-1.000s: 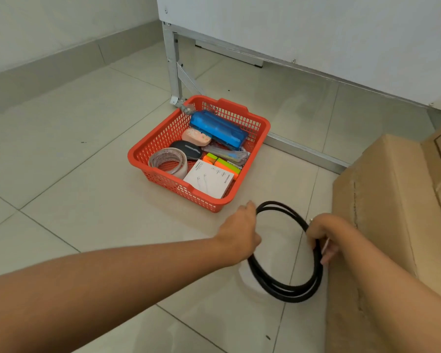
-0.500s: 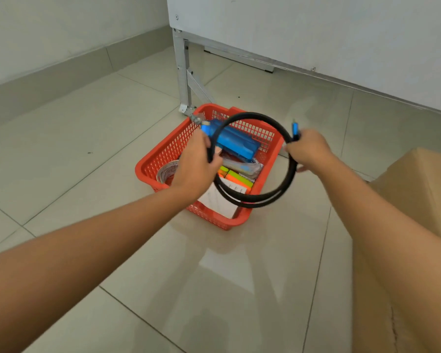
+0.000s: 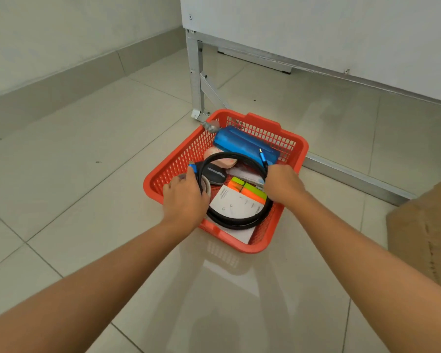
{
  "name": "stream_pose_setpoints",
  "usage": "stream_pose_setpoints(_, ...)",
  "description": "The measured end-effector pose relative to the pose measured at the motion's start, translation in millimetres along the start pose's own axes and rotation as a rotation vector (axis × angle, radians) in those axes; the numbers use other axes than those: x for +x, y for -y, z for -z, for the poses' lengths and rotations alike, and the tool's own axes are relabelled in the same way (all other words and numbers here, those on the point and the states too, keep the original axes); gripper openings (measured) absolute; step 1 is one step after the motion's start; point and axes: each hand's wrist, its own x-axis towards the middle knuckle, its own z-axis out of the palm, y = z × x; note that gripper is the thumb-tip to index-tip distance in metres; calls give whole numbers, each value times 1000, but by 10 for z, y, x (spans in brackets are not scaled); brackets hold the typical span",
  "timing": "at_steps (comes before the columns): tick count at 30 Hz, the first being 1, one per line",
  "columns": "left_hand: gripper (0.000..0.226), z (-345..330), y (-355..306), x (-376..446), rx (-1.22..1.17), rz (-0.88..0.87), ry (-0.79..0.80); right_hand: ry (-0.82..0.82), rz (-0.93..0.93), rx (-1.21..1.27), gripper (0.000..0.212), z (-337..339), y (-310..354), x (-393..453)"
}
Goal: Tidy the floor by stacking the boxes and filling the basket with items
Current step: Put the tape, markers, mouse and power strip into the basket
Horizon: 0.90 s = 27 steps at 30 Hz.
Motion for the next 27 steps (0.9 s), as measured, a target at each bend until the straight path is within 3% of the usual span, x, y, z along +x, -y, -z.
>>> stream_pose_setpoints(2, 56, -29, -4, 14, 114, 9, -8, -117, 115, -82, 43, -142, -77, -126)
stream_pose_setpoints(4, 57, -46, 8, 0, 185, 15, -20, -183, 114, -50, 58, -224, -142, -207)
stream_pose_setpoints(7, 61, -26, 14, -32, 151, 116, -15, -128, -25, 126, 70, -230, -203, -267)
stream_pose_setpoints(11, 71, 16, -31, -68, -86, 311, 48, -32, -76, 321, 70, -170, -255, -403)
stream_pose_setpoints(27, 61, -196, -590, -578, -51, 173, 197, -75, -218, 385, 78, -80, -913, -876)
